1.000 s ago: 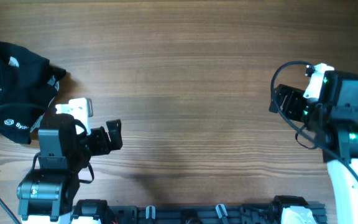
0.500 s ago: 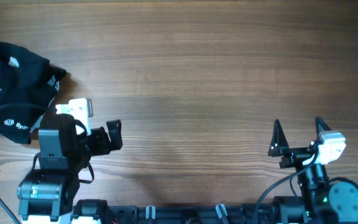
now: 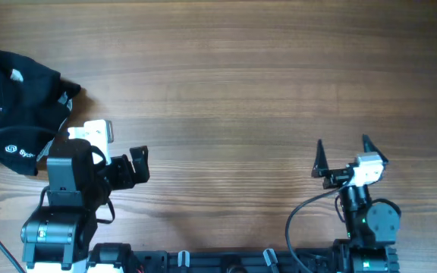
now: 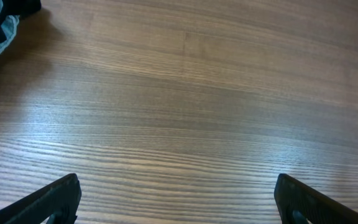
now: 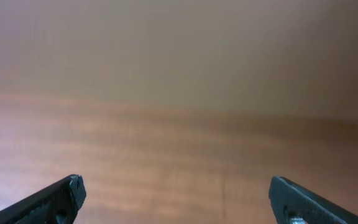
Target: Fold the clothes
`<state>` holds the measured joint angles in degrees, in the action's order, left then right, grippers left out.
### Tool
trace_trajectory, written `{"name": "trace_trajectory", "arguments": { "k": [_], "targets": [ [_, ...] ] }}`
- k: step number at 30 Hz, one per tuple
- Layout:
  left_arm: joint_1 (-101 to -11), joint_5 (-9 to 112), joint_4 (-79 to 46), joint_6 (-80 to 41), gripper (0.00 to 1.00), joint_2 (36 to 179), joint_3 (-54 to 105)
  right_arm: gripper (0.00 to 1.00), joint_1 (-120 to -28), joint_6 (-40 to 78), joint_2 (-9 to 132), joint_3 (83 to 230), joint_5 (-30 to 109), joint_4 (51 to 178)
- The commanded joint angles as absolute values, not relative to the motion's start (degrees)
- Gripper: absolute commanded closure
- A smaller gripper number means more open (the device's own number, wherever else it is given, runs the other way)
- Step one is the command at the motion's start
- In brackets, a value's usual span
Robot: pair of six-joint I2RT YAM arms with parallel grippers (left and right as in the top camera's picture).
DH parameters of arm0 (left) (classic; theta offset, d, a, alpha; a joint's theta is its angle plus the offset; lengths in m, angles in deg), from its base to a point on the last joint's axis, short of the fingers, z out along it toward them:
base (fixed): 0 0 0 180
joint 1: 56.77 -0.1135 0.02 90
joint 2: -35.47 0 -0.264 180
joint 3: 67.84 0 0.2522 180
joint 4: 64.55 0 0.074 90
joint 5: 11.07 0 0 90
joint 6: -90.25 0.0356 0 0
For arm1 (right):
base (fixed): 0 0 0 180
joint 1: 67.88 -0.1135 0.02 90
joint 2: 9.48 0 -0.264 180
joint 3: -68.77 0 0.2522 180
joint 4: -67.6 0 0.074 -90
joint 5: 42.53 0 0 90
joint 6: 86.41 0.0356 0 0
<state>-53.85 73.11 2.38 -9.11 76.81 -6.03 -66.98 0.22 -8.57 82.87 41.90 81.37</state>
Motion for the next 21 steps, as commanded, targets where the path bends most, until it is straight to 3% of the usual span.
{"name": "trace_trajectory", "arguments": {
  "k": [1, 21],
  "targets": [
    [-53.7, 73.3, 2.3, -9.8, 0.0, 76.8, -6.2, 0.0, -67.2, -0.9, -8.3, 82.9, 41.5, 81.0],
    [-54.2, 73.5, 3.8, -9.6, 0.0, 72.3, -7.1, 0.0, -67.2, -0.9, -8.1, 82.9, 41.5, 81.0]
  ]
}}
